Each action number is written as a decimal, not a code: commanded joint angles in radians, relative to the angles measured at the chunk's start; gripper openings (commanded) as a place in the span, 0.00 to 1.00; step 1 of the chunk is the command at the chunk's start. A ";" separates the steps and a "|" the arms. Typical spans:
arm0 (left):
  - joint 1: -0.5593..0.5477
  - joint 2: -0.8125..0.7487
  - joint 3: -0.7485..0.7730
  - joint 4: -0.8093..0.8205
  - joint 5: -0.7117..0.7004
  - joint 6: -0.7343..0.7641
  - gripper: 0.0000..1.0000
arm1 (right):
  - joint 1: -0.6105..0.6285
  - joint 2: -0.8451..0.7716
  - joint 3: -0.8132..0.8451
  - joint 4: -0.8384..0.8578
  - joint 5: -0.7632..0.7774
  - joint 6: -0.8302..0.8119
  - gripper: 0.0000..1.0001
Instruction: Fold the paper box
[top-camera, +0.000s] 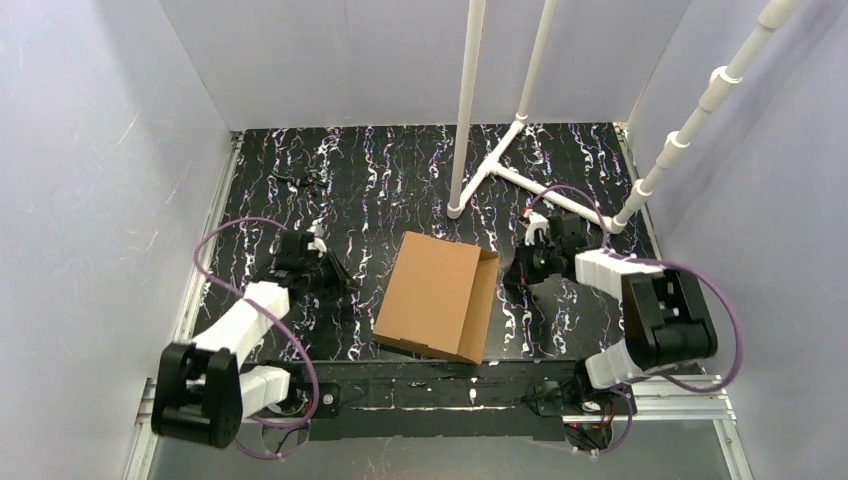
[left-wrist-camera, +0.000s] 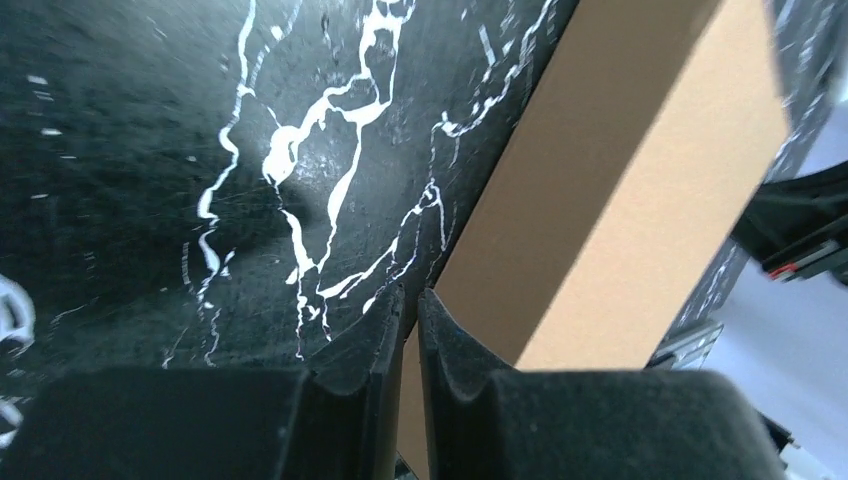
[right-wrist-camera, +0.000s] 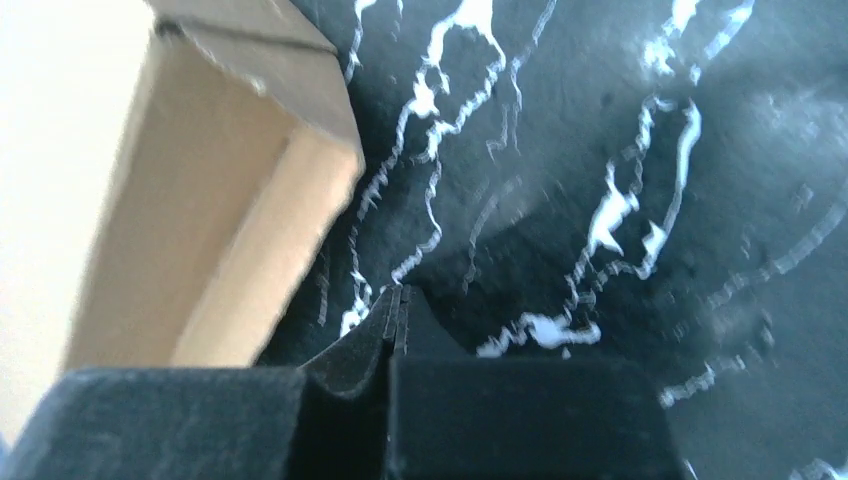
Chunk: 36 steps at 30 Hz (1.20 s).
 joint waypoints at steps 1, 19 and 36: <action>-0.083 0.173 0.040 0.056 0.051 0.002 0.09 | 0.027 0.137 0.094 0.111 -0.088 0.109 0.01; -0.174 0.274 0.151 0.110 -0.094 -0.054 0.17 | 0.109 0.063 0.243 0.000 0.316 -0.125 0.18; -0.129 0.388 0.170 0.203 0.007 -0.075 0.15 | 0.133 0.485 0.521 0.036 0.047 -0.052 0.13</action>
